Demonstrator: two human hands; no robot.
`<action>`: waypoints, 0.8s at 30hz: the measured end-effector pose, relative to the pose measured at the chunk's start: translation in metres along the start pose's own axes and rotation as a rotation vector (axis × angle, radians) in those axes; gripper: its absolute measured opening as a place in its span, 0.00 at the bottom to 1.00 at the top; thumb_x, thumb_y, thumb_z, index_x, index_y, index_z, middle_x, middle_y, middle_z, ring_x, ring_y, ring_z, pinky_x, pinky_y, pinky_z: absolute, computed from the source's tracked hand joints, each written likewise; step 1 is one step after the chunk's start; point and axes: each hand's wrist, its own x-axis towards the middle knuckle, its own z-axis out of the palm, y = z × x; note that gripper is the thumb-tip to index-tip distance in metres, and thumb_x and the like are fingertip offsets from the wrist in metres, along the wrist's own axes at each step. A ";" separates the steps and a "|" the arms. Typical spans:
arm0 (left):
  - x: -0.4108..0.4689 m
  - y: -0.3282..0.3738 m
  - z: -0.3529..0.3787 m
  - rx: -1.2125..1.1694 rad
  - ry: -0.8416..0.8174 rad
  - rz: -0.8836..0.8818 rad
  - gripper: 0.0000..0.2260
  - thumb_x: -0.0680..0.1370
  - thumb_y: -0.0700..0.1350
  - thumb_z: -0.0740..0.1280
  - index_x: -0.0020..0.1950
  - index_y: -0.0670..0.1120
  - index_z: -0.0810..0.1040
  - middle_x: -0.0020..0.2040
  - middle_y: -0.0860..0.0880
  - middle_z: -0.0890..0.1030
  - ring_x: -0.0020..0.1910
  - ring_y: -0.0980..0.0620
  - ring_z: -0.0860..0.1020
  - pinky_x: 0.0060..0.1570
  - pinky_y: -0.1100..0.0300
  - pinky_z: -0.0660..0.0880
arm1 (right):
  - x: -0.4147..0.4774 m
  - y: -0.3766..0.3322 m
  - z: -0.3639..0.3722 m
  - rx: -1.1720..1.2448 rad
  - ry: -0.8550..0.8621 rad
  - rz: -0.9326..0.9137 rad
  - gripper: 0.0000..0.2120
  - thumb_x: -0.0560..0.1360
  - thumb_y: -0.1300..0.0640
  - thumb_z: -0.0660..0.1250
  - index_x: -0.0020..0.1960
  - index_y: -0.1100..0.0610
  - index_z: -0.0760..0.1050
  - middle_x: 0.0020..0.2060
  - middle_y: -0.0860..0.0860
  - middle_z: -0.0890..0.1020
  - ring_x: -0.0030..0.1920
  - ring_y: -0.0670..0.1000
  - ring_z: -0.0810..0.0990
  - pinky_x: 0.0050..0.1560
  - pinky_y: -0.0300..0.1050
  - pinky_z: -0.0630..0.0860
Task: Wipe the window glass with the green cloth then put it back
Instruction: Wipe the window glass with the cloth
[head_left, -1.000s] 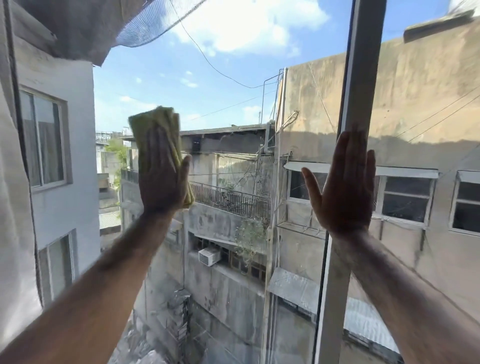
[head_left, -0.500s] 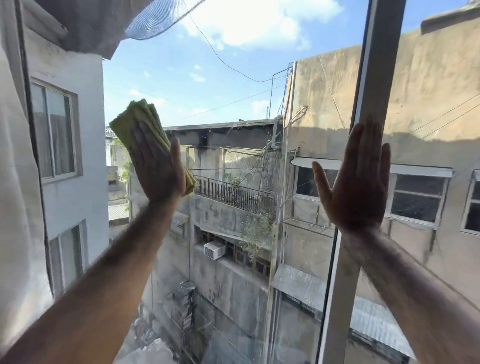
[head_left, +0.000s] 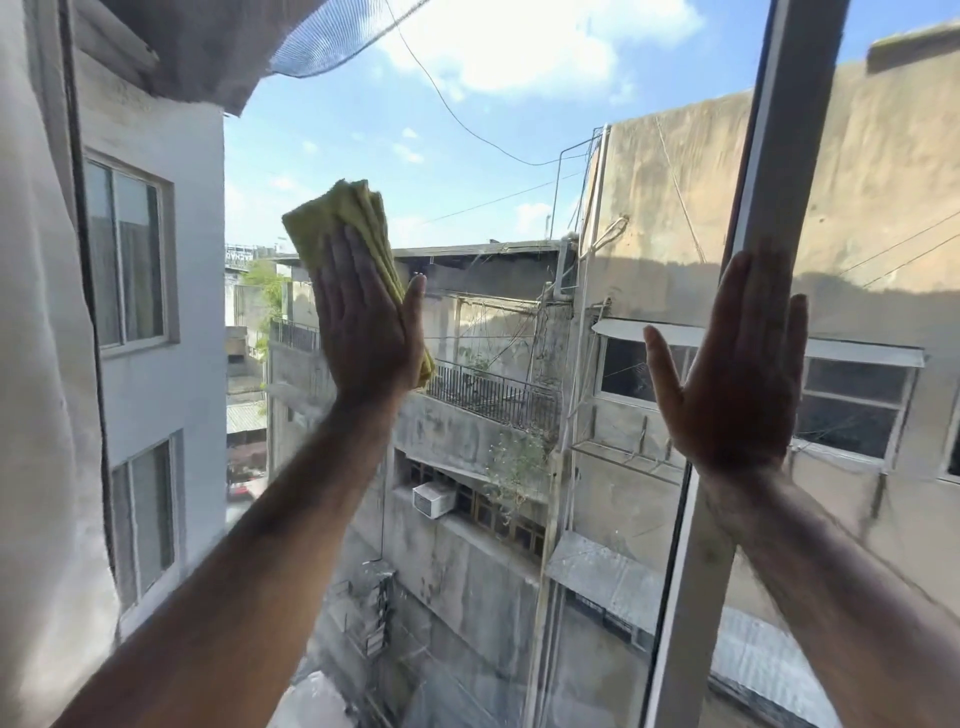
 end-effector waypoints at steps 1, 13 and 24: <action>-0.005 0.014 0.001 -0.035 0.004 -0.003 0.38 0.84 0.64 0.48 0.83 0.37 0.53 0.84 0.37 0.56 0.85 0.42 0.55 0.83 0.43 0.57 | 0.000 0.000 0.000 0.002 0.001 -0.001 0.43 0.85 0.34 0.51 0.85 0.65 0.47 0.86 0.62 0.52 0.87 0.58 0.50 0.87 0.60 0.53; 0.006 0.035 0.002 -0.029 0.035 0.130 0.33 0.84 0.58 0.55 0.83 0.38 0.57 0.84 0.39 0.60 0.84 0.42 0.58 0.83 0.43 0.58 | 0.001 -0.001 -0.001 -0.008 0.017 0.010 0.42 0.86 0.35 0.52 0.85 0.65 0.49 0.86 0.62 0.54 0.87 0.59 0.53 0.87 0.59 0.54; -0.087 0.091 0.014 -0.115 -0.163 1.090 0.34 0.85 0.61 0.56 0.83 0.39 0.58 0.83 0.39 0.61 0.84 0.41 0.57 0.84 0.42 0.55 | 0.001 -0.002 -0.007 0.013 -0.027 0.020 0.40 0.87 0.36 0.48 0.86 0.64 0.49 0.86 0.62 0.53 0.87 0.59 0.51 0.87 0.60 0.53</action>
